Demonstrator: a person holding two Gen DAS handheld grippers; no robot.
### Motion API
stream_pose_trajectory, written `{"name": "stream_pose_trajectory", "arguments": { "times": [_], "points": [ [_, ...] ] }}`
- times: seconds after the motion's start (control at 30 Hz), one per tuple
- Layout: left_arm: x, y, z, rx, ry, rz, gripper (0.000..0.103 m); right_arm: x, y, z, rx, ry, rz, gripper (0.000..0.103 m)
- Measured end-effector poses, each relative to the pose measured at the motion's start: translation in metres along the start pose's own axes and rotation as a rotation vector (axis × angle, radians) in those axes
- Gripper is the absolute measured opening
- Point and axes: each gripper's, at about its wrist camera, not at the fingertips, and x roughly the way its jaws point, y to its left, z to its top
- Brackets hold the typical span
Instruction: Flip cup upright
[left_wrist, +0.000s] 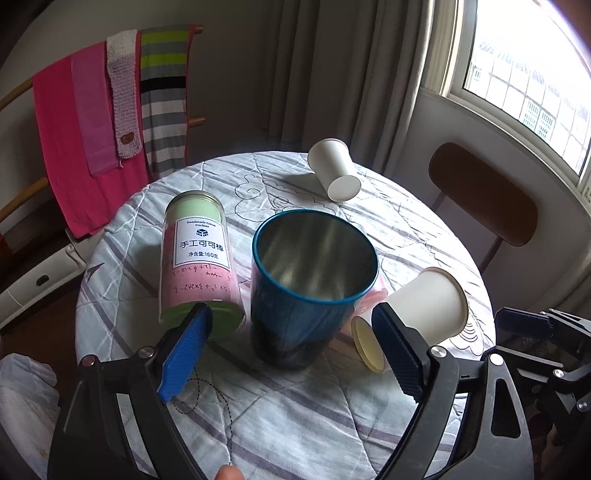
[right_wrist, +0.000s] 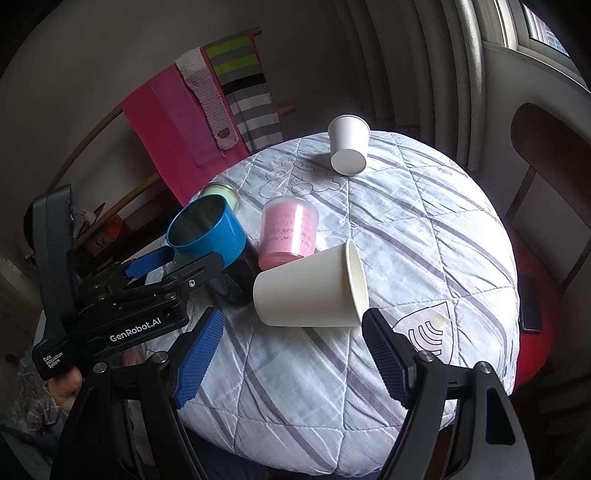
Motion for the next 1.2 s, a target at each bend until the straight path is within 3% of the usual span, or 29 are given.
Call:
{"name": "stream_pose_trajectory", "arguments": {
  "times": [0.5, 0.87, 1.0, 1.2],
  "points": [
    [-0.027, 0.008, -0.006, 0.002, -0.009, -0.024, 0.092, -0.004, 0.010, -0.001, -0.004, 0.005, -0.019, 0.079],
    [-0.089, 0.014, -0.012, 0.025, -0.067, 0.019, 0.099, -0.034, 0.045, -0.002, -0.055, -0.041, -0.168, 0.079],
    [-0.109, 0.018, -0.013, 0.006, -0.074, 0.003, 0.101, -0.047, 0.061, -0.002, -0.077, -0.068, -0.217, 0.079],
    [-0.149, 0.009, -0.012, 0.036, -0.138, 0.043, 0.103, -0.068, 0.083, -0.003, -0.103, -0.115, -0.281, 0.079]
  ]
}}
